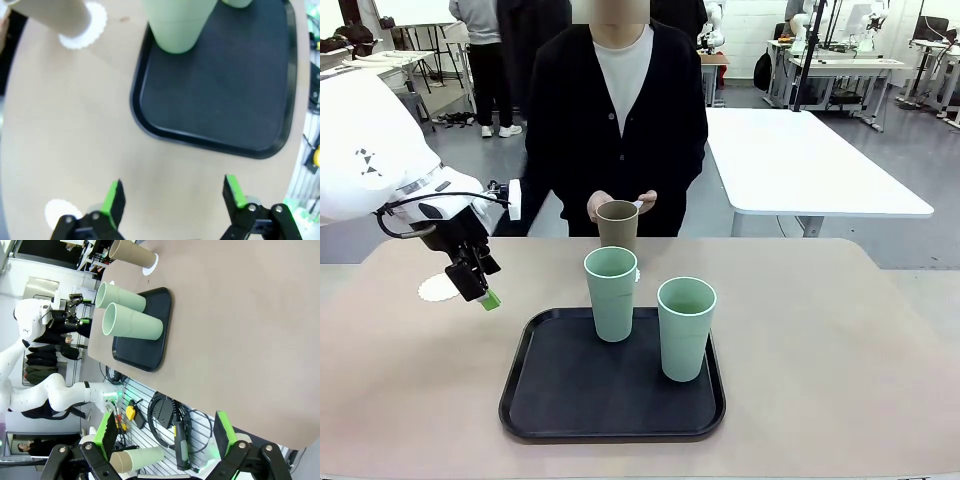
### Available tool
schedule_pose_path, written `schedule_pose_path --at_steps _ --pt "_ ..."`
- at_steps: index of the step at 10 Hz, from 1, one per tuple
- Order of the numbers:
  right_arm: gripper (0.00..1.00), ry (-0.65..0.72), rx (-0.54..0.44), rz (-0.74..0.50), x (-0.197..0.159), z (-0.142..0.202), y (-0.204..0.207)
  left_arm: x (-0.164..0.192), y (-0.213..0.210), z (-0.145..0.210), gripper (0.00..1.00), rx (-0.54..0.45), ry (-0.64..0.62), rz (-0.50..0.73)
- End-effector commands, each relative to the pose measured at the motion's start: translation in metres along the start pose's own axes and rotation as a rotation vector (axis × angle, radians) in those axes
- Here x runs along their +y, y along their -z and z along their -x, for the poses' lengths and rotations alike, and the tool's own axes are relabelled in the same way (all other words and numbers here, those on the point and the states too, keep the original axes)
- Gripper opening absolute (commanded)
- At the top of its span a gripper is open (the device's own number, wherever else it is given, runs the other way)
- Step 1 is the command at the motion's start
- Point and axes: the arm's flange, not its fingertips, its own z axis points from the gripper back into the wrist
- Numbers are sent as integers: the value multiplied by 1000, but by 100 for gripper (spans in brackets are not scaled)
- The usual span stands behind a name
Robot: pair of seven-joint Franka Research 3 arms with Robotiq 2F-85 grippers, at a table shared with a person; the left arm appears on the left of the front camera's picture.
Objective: Place coasters on the table and set cups on them.
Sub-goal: Take one Reusable plastic cup from the Flat Tray and place it on a coaster set by the human.
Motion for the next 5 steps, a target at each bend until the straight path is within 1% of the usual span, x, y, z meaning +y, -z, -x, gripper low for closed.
schedule_pose_path --at_steps 1,2,3,4,5 --pt "100 -18 -9 -27 -1 -1 0 0 1 0 100 2 1 2" --pt "100 -18 -9 -27 -1 -1 0 12 7 -5 100 -75 41 40" --pt "100 -18 -9 -27 -1 -1 0 18 18 -13 100 -236 151 125" --pt "100 -18 -9 -27 -1 -1 0 21 22 -20 100 -356 242 181" --pt "100 -18 -9 -27 -1 -1 0 27 24 -16 100 -504 335 262"
